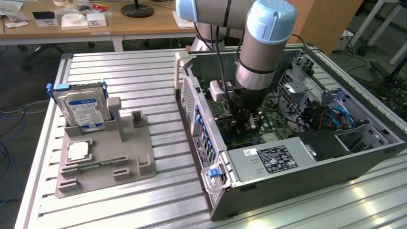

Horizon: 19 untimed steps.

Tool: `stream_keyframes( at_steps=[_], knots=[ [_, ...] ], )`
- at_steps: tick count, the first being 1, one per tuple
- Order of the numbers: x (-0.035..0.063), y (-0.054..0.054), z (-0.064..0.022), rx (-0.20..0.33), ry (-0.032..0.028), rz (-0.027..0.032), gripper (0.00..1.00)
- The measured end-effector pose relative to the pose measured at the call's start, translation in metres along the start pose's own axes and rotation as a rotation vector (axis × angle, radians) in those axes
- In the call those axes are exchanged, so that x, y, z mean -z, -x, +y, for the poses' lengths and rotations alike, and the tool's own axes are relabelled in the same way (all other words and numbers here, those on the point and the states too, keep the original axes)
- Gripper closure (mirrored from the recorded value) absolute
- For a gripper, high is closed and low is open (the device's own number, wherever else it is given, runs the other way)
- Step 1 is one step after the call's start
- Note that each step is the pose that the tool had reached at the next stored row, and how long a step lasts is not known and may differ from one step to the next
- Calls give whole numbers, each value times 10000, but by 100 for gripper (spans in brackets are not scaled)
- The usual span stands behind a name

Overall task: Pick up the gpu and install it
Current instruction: 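Insert the gpu into the slot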

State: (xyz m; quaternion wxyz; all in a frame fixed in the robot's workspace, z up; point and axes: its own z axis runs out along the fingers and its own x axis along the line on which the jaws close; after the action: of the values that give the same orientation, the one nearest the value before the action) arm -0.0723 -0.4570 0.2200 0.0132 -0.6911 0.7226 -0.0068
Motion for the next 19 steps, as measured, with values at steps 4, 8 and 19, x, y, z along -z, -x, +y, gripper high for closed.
stream_keyframes(
  at_steps=[4,8,19],
  knots=[
    [1,0,0,1,1,1,72],
    [-3,0,0,1,2,3,72],
    [-36,0,1,1,1,1,72]
  ],
)
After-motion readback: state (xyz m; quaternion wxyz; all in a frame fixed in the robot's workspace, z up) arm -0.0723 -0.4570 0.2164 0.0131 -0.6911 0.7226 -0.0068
